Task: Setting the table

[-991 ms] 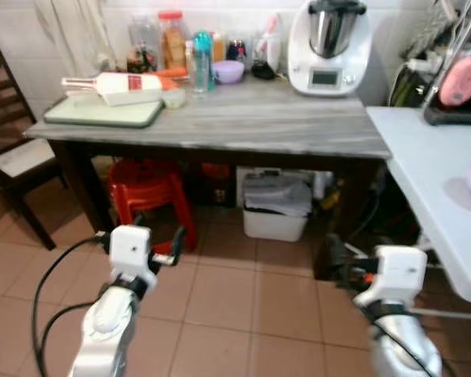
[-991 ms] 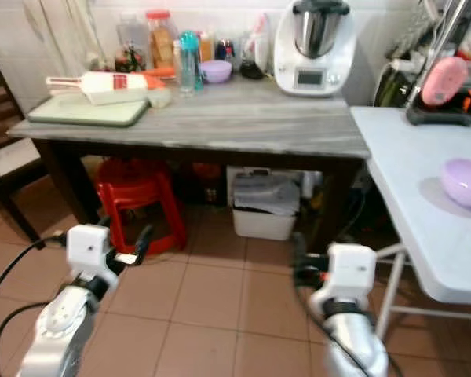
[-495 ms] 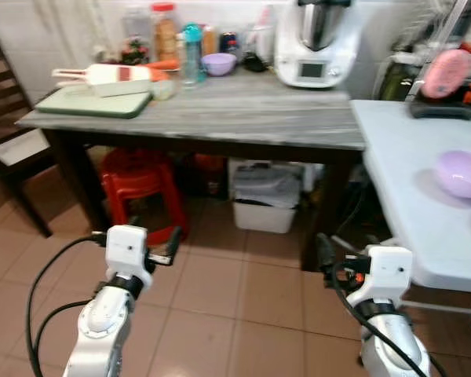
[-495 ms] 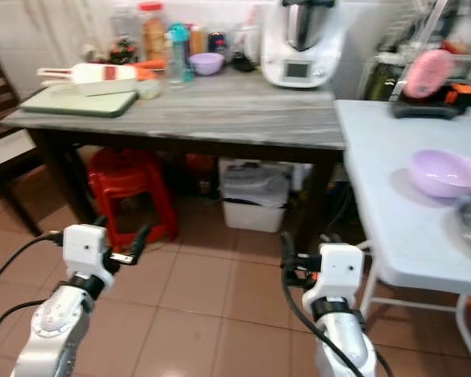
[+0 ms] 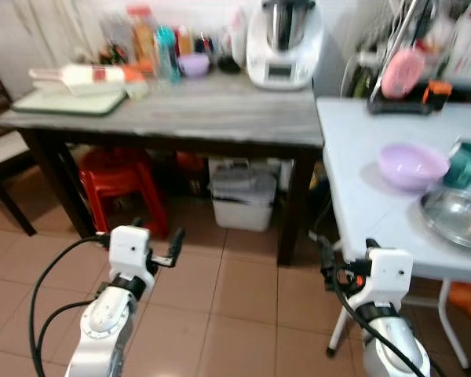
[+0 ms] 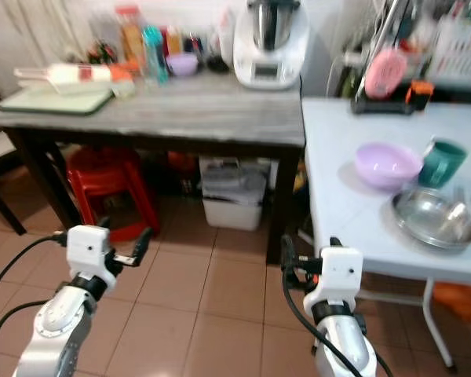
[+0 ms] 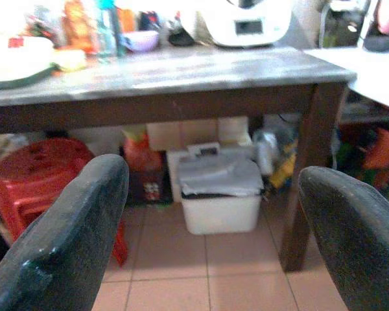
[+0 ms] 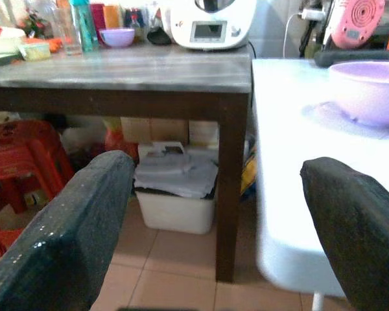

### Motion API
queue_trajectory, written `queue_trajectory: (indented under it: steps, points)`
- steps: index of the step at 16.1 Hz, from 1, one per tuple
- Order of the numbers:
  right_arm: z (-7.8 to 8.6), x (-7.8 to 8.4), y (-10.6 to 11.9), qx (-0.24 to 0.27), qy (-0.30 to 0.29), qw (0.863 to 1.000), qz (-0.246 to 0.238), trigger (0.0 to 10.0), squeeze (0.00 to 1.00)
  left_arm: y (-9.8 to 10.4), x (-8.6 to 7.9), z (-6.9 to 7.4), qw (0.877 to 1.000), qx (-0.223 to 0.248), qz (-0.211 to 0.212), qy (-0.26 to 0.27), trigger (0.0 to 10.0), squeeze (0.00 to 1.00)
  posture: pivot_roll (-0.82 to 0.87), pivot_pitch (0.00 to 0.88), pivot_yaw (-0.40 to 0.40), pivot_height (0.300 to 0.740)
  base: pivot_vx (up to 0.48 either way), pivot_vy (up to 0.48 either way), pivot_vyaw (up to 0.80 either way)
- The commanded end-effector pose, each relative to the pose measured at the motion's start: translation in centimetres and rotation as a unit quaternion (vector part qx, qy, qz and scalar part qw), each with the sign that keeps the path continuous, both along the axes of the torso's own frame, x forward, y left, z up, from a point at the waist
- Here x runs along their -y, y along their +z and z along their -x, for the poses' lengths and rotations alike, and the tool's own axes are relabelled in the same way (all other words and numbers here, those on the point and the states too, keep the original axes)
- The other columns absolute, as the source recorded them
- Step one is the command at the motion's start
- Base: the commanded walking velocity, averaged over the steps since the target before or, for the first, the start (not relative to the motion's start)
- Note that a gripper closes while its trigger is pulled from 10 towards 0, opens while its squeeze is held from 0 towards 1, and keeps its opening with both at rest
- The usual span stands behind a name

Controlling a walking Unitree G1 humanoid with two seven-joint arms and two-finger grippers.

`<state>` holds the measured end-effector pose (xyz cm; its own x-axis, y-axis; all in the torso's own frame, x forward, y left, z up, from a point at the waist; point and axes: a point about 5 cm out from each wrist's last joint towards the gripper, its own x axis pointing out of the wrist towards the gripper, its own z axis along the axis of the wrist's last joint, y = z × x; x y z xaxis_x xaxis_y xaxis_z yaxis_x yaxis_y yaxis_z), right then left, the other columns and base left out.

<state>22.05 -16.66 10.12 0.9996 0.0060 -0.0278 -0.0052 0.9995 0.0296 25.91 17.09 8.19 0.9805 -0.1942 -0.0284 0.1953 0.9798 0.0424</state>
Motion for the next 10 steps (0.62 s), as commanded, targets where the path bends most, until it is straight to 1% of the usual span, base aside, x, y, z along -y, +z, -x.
queue_trajectory:
  steps: [1,10]
  points:
    - [0.13,0.53,0.17,0.003,-0.008,1.000,0.006,10.0,0.00,0.04,0.56,-0.20,1.000,-0.002,0.001,-0.013,10.0,0.00,-0.01,0.000,0.028,0.740,0.000,-0.319,0.00]
    - [-0.01,0.48,0.14,0.002,-0.005,1.000,0.006,10.0,0.00,-0.24,0.74,-0.12,1.000,-0.006,0.002,-0.017,10.0,0.00,-0.01,0.000,0.024,0.740,0.000,-0.317,0.00]
